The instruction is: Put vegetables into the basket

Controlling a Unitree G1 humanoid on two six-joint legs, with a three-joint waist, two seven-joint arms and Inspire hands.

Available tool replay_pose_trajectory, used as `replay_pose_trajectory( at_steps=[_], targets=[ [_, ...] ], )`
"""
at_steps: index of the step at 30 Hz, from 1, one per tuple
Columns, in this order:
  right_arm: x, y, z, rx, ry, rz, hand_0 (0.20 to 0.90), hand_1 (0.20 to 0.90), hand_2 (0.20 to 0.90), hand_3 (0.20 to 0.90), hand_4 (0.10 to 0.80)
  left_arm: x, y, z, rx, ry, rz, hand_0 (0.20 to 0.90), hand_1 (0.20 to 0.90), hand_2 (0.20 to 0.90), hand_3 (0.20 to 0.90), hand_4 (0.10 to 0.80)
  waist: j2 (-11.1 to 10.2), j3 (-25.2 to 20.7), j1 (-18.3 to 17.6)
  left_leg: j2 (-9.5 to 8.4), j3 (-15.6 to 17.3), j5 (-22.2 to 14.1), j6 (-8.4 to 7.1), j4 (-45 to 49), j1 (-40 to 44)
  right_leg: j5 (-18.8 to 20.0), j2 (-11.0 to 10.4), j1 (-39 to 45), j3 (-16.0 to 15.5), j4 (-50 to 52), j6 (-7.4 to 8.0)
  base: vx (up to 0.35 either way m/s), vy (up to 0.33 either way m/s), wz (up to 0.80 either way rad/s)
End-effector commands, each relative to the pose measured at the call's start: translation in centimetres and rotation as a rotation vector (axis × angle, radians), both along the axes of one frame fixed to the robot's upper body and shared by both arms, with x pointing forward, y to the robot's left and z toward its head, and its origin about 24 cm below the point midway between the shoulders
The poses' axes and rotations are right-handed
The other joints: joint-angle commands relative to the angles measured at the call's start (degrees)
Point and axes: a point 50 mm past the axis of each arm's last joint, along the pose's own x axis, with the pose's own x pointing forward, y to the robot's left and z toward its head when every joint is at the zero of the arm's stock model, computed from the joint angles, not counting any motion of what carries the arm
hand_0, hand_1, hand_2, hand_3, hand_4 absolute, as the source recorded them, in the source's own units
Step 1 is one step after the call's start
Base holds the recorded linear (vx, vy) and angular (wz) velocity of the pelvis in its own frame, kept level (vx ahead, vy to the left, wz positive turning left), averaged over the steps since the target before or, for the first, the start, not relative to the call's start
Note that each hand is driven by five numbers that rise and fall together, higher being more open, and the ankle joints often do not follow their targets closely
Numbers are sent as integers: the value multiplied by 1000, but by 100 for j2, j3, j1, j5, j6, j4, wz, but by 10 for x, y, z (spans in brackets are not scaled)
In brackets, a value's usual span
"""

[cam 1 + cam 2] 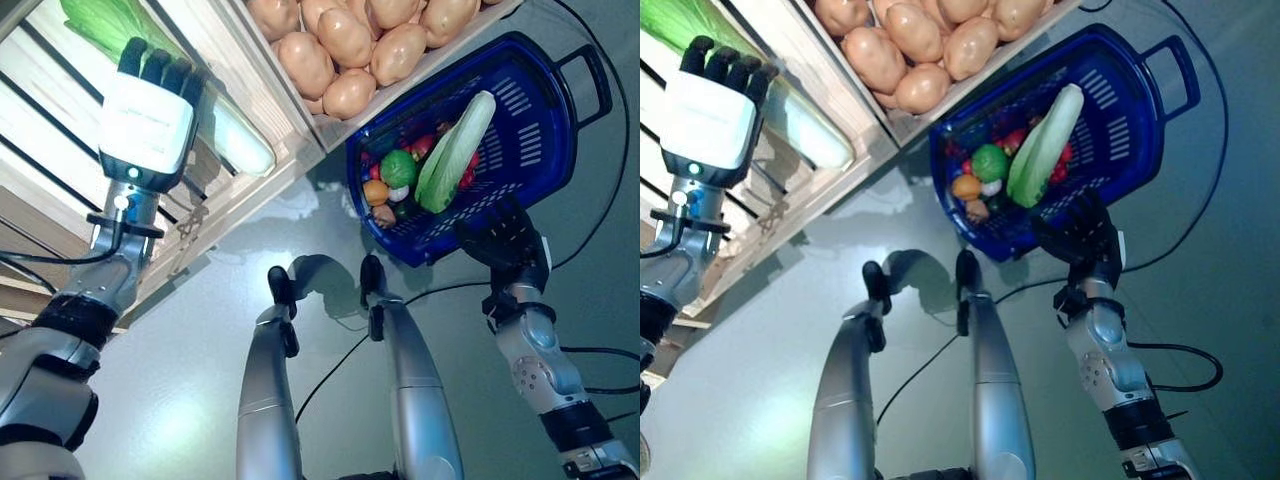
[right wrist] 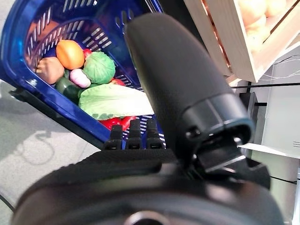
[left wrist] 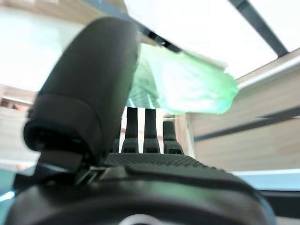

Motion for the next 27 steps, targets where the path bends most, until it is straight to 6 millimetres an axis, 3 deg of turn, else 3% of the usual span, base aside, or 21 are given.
replay_pose_trajectory(
  at_steps=[1,12,24,27],
  targets=[
    [-10,-11,45,-55,-239,-32,900,900,900,900,800,-10,25,33,-57,-139,108,300,300,300,300,400,-170,1,69,-18,105,-233,-147,133,17,357,-61,256,164,-233,306,0,0,0],
    [-9,-11,49,-73,-256,-24,900,900,900,900,800,-13,28,34,-102,-176,99,300,300,300,300,400,-164,1,46,-26,154,-156,-173,-73,305,417,-52,532,165,-471,331,0,0,0],
    [-16,-5,38,-45,-241,3,900,900,900,900,800,-35,20,34,-177,-332,-141,300,300,300,300,400,-92,1,194,-77,124,-28,-226,-555,1289,345,-36,1591,22,-940,308,24,-39,2],
    [-19,-2,31,-36,-225,-1,900,900,900,900,800,-41,17,25,-247,-343,-203,300,300,300,300,400,-78,1,263,-113,90,51,-253,-777,1660,343,-38,1978,-36,-1119,311,50,-52,5]
  ],
)
